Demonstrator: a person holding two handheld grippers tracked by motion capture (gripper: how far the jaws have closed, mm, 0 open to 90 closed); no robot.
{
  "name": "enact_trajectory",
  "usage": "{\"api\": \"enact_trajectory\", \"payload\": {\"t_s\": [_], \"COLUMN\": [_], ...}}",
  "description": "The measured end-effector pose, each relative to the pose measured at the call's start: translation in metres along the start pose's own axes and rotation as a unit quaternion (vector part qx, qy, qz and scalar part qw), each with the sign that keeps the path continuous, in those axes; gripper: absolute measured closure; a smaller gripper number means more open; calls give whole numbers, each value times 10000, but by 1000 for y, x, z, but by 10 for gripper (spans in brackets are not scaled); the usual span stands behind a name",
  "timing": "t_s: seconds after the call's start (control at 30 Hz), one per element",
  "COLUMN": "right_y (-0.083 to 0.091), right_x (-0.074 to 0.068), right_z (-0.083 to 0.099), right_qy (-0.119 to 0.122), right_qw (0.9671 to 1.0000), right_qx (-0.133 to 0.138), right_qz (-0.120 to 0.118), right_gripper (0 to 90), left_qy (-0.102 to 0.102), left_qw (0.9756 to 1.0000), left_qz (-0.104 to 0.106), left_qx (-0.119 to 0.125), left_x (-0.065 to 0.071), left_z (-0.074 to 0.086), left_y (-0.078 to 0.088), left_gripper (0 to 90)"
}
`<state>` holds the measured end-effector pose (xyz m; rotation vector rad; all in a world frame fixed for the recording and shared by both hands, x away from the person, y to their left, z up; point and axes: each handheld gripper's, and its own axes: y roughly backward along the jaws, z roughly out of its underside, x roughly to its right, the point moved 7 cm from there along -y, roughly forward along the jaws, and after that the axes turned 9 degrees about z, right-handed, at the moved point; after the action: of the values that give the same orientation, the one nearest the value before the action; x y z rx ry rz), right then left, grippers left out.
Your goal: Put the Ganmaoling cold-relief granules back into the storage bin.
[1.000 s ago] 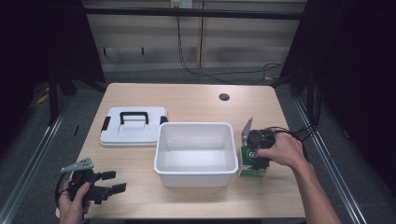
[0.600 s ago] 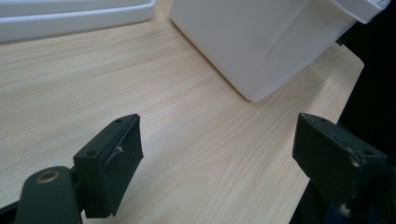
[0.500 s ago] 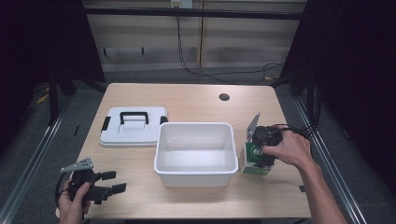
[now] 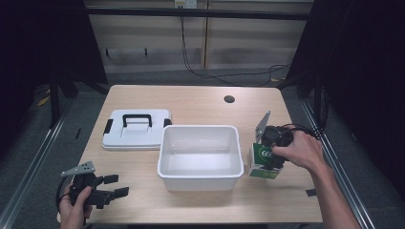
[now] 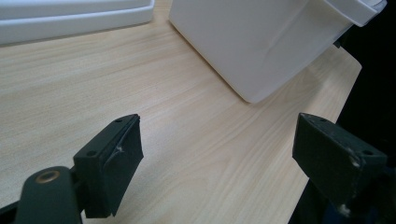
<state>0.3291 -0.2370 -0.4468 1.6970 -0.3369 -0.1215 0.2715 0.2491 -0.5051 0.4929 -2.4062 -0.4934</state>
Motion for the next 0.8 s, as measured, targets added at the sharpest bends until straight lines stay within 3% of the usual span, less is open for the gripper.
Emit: {"api": "enact_trajectory", "payload": {"t_s": [0.23,0.53,0.8], "right_y": [7,24,38], "right_x": [0,1,3], "right_z": [1,4,4], "right_qy": [44,-143,-134], "right_qw": [10000,9998,9995], "right_qx": [67,113,262], "right_qz": [21,68,124], "right_gripper": [159,159,159], "left_qy": [12,14,18], "left_qw": [10000,10000,10000], "left_qz": [1,6,8], "left_qx": [43,47,49], "left_x": [0,0,0], "left_z": [0,-1,-1], "left_y": [0,0,1], "left_gripper": [160,160,160]}}
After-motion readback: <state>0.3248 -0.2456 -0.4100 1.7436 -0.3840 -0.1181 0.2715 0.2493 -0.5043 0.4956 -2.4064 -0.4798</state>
